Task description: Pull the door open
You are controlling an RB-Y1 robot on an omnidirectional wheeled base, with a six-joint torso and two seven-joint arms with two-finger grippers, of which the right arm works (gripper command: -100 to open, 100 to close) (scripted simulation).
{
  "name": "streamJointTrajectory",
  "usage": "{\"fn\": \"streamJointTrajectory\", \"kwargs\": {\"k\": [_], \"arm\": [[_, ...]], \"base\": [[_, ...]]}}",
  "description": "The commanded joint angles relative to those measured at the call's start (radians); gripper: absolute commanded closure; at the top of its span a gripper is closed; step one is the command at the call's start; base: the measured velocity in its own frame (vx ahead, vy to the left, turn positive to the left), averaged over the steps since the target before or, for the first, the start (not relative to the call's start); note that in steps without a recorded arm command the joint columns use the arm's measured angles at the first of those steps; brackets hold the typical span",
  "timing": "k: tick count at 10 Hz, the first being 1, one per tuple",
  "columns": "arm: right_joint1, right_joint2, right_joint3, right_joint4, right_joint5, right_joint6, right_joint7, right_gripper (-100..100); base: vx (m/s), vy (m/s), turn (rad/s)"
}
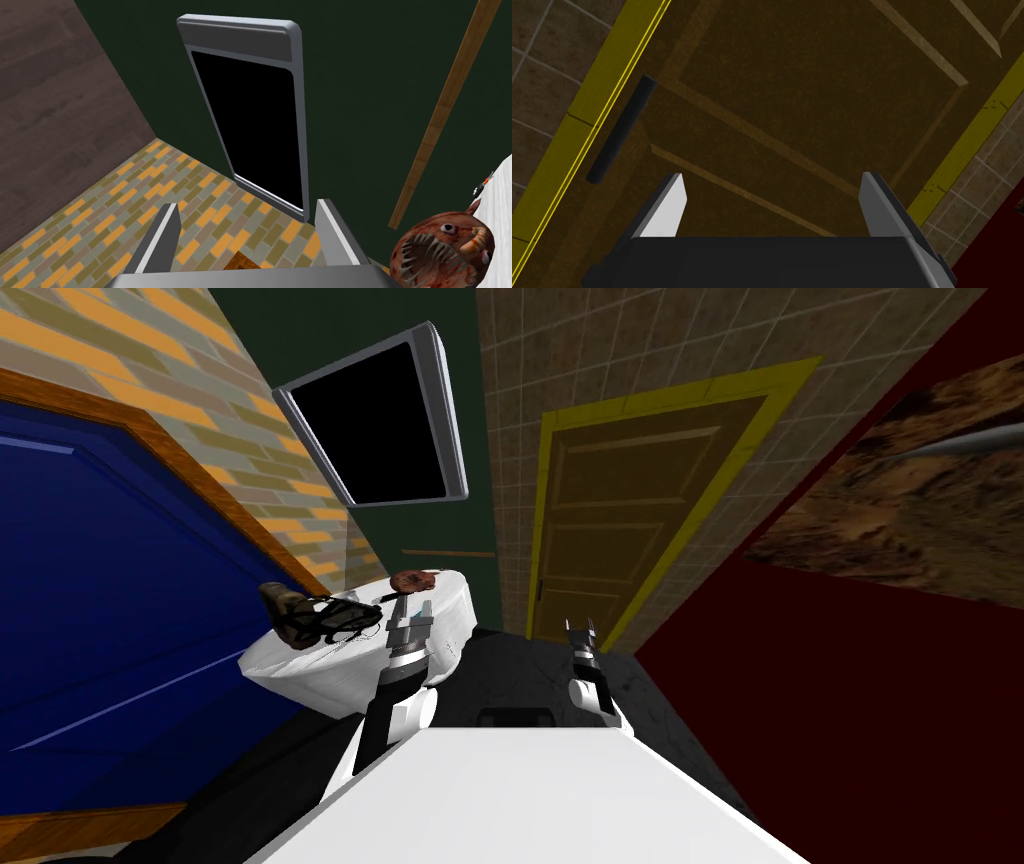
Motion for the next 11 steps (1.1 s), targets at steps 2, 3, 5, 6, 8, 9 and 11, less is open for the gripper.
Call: {"fn": "streamJointTrajectory", "kwargs": {"k": [2,3,5,6,8,9,11], "arm": [[-0.027,-0.006,0.003,0.074,-0.039,-0.021,-0.050,-100],[-0.039,-0.006,0.005,0.104,-0.057,-0.030,-0.071,-100],[-0.062,-0.008,0.009,0.163,-0.091,-0.047,-0.113,-100],[-0.073,-0.009,0.010,0.193,-0.109,-0.055,-0.134,-100],[-0.095,-0.011,0.014,0.249,-0.141,-0.071,-0.174,-100],[-0.106,-0.011,0.016,0.277,-0.157,-0.079,-0.194,-100],[-0.127,-0.012,0.019,0.332,-0.189,-0.095,-0.232,-100]], "base": [[0.073,-0.024,0.118],[0.104,-0.027,0.162],[0.104,-0.021,0.180],[0.100,-0.016,0.161],[0.106,-0.018,0.133],[0.092,-0.032,0.136],[0.099,-0.024,0.150]]}}
